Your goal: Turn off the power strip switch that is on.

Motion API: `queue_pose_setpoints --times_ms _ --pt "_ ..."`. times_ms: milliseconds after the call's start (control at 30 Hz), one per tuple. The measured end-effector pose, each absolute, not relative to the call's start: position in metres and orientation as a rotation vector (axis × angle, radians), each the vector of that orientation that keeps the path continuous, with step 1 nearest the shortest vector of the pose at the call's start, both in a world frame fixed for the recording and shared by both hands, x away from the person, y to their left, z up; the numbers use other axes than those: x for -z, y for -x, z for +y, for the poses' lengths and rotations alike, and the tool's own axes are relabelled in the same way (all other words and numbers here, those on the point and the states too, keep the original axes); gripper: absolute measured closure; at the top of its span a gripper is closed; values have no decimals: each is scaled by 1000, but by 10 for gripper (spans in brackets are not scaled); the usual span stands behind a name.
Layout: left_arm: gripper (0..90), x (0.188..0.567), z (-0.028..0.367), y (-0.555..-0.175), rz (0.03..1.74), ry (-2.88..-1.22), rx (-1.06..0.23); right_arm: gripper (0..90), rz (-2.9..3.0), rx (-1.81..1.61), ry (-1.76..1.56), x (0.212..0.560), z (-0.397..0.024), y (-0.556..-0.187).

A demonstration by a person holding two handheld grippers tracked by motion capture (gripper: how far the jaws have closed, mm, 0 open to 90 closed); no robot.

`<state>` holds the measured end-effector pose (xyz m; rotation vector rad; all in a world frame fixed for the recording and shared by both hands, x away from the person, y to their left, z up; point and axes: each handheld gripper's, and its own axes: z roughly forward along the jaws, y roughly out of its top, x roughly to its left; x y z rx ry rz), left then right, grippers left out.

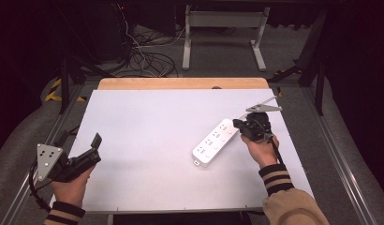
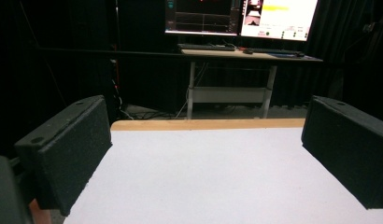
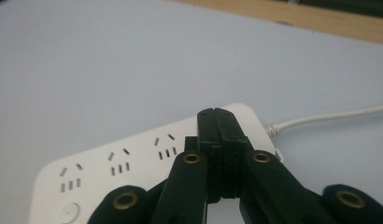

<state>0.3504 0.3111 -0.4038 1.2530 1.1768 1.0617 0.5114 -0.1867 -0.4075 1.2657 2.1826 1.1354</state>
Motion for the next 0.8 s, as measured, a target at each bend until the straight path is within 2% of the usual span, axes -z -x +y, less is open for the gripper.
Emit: queue_pose_setpoints --times_ms 233,800 --pt "22 404 314 -347 1181 -1254 -1069 892 2298 -997 -1297 436 -178 -532" --pt "25 404 313 -347 1179 -1262 -1065 900 2307 -911 -1244 452 -171 -536"
